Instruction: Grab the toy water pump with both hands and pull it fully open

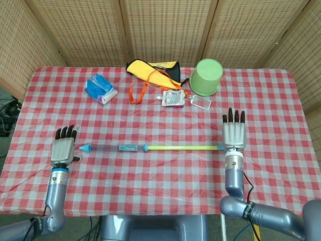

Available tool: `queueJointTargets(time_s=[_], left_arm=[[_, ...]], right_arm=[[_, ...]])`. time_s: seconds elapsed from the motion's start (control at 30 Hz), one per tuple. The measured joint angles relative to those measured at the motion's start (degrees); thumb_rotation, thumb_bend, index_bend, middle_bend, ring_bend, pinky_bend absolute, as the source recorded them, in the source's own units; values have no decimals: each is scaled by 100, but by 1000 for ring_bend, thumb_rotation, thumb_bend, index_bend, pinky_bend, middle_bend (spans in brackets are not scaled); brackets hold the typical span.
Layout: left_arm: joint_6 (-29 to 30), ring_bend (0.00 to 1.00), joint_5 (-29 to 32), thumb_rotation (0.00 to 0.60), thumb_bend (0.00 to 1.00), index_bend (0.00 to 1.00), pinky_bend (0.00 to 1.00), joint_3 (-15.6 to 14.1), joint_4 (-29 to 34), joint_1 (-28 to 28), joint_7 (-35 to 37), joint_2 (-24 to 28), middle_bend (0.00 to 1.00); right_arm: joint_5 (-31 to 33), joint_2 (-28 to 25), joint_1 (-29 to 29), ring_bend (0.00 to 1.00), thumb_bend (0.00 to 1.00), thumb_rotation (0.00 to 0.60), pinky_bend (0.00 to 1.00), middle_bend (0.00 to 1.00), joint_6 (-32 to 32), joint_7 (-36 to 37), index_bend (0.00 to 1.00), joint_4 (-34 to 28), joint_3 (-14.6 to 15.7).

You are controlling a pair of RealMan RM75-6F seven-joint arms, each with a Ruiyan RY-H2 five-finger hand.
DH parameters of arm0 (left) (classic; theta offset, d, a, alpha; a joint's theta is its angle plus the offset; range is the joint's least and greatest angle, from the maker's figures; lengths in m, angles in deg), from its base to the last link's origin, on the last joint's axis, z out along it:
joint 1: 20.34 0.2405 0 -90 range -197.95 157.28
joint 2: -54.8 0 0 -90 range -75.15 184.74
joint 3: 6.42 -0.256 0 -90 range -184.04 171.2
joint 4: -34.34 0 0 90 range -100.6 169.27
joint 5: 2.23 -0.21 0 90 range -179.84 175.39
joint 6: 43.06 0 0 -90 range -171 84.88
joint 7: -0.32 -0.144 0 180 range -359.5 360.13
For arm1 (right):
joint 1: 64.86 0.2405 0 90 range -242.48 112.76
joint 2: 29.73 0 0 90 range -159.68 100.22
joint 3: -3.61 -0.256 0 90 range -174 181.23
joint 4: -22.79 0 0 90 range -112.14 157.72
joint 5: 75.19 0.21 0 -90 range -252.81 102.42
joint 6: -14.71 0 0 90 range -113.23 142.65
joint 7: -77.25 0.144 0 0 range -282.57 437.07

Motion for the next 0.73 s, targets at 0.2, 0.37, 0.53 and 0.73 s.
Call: queueJointTargets(time_s=[0.2, 0.37, 0.53, 0.73], left_arm=[[302, 0, -417, 600, 141, 0, 0, -39, 381, 163, 363, 221, 0], [514, 0, -867, 600, 90, 0, 0, -357, 946, 422, 490, 746, 0], [818, 0, -1329, 600, 88, 0, 0, -701, 1341, 702, 530, 1191, 0], [1413, 0, -2355, 600, 89, 0, 0, -1275, 1504, 1163, 768, 1429, 0]], right_arm=[[-489, -144, -90, 0, 228, 600, 0, 0, 40, 382, 0, -259, 129], [-1459, -303, -326, 0, 67, 600, 0, 0, 147, 1093, 0, -452, 485], [-2823, -470, -771, 0, 59, 600, 0, 0, 438, 2231, 0, -553, 1069], [-4140, -651, -1422, 0, 59, 600, 0, 0, 956, 3363, 0, -532, 1888]])
